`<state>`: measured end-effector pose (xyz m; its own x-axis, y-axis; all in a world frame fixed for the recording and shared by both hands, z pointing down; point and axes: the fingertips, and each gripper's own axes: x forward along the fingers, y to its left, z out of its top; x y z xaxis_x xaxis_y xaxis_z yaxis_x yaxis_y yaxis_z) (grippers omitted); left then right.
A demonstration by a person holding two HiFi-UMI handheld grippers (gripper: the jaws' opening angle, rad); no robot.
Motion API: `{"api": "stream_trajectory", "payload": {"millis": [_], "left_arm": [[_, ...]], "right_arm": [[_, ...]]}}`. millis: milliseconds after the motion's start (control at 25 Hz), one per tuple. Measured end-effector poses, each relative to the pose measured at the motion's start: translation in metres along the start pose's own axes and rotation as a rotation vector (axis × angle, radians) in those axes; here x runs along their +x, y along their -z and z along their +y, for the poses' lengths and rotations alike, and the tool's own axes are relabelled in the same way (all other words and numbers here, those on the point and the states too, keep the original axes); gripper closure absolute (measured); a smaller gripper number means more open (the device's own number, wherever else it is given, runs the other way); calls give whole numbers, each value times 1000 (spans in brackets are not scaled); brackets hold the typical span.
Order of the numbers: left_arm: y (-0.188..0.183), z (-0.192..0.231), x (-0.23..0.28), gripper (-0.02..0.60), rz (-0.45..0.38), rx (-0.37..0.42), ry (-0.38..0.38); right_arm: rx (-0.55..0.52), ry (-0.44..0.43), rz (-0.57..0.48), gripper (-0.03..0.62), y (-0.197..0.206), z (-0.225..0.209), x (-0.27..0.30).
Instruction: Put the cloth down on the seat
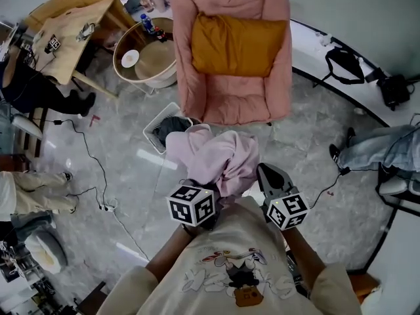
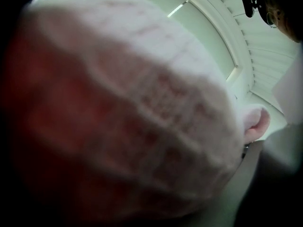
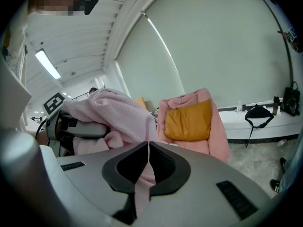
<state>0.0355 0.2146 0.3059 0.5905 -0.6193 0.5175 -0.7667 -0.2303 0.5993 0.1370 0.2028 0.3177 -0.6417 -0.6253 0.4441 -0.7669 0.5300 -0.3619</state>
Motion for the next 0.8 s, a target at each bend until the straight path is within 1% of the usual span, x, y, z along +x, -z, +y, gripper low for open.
{"api": "stream_trajectory", "payload": {"millis": [160,320,440,640,800], "left_arm": [[-40,28,10,215,-4,-9,16],[-87,55,13,216,-24,13,31],[-115,77,18,215,-25,20,41],[-159,107,30,215,-21,15,65],[-182,121,34,215,-28,31,72]], "right_arm": [[-46,21,3,569,-35,-6,38],[-72,35,-18,569,-74,-6,79],[-87,41,-28,569,-99,-3,110],[-114,48,-37,569,-131,0,153],[-114,47,-23,569,-139,1,176]]}}
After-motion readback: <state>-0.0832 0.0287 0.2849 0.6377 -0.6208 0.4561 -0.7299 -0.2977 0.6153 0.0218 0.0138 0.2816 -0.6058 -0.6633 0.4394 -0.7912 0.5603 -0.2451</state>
